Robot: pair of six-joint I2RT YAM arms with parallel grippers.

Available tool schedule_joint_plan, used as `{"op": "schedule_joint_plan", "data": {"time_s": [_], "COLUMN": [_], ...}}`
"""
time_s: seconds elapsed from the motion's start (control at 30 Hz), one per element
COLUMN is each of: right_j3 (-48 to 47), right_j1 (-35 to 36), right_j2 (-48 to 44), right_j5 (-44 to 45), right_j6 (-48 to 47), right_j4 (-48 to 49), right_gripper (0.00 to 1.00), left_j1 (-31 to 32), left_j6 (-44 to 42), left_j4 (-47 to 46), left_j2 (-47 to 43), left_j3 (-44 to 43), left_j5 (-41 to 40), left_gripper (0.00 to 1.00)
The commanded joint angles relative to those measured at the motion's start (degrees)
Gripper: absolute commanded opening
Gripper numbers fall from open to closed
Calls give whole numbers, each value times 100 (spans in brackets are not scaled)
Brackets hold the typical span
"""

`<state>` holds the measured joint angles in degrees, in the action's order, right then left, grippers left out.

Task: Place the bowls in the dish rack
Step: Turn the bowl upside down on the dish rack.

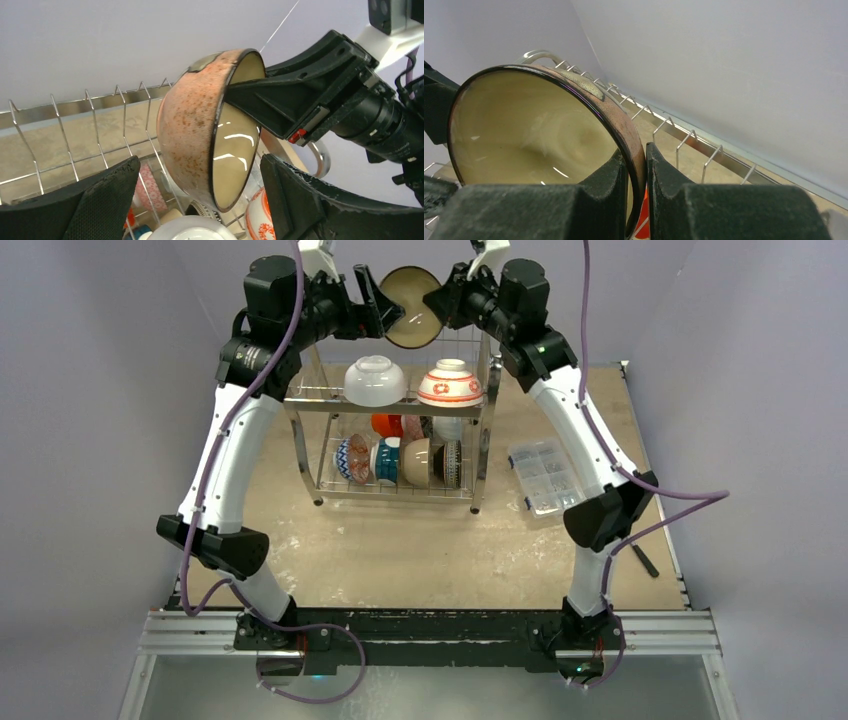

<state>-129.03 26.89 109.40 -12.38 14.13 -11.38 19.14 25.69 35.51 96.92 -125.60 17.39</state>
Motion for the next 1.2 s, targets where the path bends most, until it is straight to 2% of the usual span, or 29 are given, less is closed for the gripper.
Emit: {"op": "schedule_joint_plan", "data": {"time_s": [0.0, 0.2, 0.43, 0.5, 0.73, 1.03, 1.17], "right_j3": [-767, -1046, -937, -831, -578, -132, 87], "right_j1": [-60, -130, -139, -135, -138, -143, -136], "right_j2": [-115, 170, 144, 91, -41, -383, -517], "right_j5": [-382, -631, -750, -748, -899, -978, -1020], "right_j6": [285, 381, 448, 461, 573, 513, 465], "right_j4": [958, 690, 772, 856, 1120, 1604, 1773], "right_gripper": [0, 0, 0, 0, 0, 0, 0], "left_j1": [-41, -50, -45, -50, -58, -184, -236], "left_j6": [-794, -1501, -1982, -1718, -466, 616, 728], "left_j4": [-228, -323, -608, -628, -941, -1562, -1469], "left_j2": [-145, -296, -472, -469, -196, 112, 253], "left_j3": [-10, 70, 412, 432, 492, 767, 695], "left_j5": [-124, -586, -735, -641, 421, 1097, 1215], "left_gripper": [92, 97, 97, 97, 96, 84, 81]}}
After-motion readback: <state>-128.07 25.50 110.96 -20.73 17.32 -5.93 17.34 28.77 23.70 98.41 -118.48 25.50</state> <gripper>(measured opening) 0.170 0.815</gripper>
